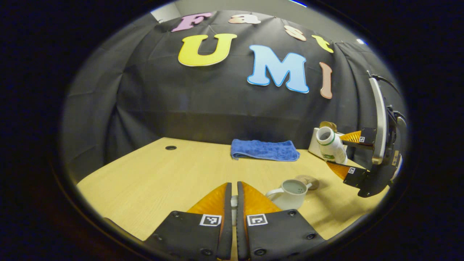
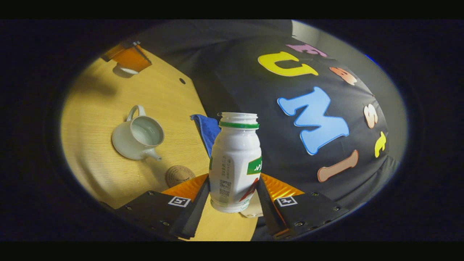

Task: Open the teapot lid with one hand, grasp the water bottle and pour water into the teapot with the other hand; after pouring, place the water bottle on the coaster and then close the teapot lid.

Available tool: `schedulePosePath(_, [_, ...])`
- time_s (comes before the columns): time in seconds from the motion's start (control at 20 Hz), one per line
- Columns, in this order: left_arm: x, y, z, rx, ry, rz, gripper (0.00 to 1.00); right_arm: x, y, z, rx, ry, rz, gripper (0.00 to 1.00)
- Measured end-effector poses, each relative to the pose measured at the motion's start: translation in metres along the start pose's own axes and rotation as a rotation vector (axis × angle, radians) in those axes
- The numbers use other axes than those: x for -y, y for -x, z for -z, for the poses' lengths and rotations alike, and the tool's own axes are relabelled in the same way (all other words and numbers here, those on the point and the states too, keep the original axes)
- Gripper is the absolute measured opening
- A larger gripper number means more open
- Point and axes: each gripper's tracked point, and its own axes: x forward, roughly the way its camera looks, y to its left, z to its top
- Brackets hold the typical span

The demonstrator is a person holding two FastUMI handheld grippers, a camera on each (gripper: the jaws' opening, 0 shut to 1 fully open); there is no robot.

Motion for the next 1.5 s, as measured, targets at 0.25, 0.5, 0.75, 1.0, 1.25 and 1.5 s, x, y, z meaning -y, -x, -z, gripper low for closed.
schedulePosePath(0.25, [0.04, -0.021, -0.015, 0.023, -0.026, 0.064, 0.15, 0.008, 0.009, 0.031, -0.042, -0.182, -0.01, 0.71])
schedulePosePath(0.5, [0.088, -0.05, -0.018, 0.041, -0.059, 0.143, 0.15, 0.009, 0.019, 0.06, -0.072, -0.308, -0.02, 0.71])
schedulePosePath(0.75, [0.116, -0.066, -0.007, 0.015, -0.09, 0.168, 0.15, 0.023, 0.027, 0.085, -0.082, -0.341, 0.009, 0.71])
schedulePosePath(1.0, [0.128, -0.075, 0.002, 0.003, -0.116, 0.162, 0.15, 0.026, 0.029, 0.103, -0.097, -0.365, 0.012, 0.71])
schedulePosePath(1.25, [0.128, -0.08, 0.009, -0.009, -0.122, 0.136, 0.12, 0.029, 0.03, 0.113, -0.105, -0.374, 0.014, 0.71])
schedulePosePath(1.5, [0.126, -0.079, 0.018, -0.023, -0.143, 0.112, 0.12, 0.028, 0.031, 0.113, -0.101, -0.394, 0.011, 0.71])
